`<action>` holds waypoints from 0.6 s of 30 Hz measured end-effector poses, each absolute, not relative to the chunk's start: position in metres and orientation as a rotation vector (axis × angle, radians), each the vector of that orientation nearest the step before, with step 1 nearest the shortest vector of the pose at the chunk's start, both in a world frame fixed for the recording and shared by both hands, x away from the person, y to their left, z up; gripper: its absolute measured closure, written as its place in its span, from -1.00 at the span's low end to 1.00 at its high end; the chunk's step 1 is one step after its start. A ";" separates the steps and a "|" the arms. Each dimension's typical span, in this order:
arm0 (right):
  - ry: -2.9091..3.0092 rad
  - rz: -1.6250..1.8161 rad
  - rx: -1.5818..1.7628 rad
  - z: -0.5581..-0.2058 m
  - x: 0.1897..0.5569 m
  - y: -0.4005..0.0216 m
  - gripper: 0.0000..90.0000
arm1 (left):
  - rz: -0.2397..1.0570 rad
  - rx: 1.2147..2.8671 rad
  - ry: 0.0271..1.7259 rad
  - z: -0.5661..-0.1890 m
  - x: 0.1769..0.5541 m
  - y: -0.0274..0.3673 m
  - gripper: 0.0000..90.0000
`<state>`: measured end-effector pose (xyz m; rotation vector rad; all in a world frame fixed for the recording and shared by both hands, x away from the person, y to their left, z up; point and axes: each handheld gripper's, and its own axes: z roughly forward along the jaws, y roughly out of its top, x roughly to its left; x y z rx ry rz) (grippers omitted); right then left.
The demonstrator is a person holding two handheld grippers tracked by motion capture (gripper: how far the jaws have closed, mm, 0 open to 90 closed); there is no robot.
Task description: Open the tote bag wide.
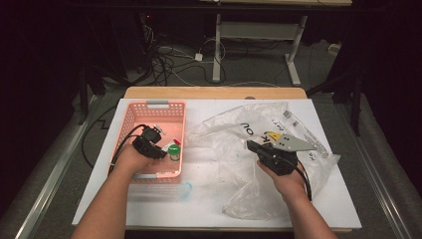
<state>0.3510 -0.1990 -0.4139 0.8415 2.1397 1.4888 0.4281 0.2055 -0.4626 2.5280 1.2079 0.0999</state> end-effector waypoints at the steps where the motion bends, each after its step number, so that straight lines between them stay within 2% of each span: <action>1: 2.137 1.490 0.837 -0.414 0.351 -0.199 1.00 | 0.098 2.529 1.207 -0.462 0.428 0.206 0.51; 14: 2.136 1.491 0.837 -0.414 0.352 -0.201 1.00 | 0.157 2.447 1.222 -0.452 0.426 0.211 0.52; 18: 2.133 1.495 0.838 -0.413 0.352 -0.202 1.00 | 0.196 2.375 1.234 -0.444 0.424 0.216 0.52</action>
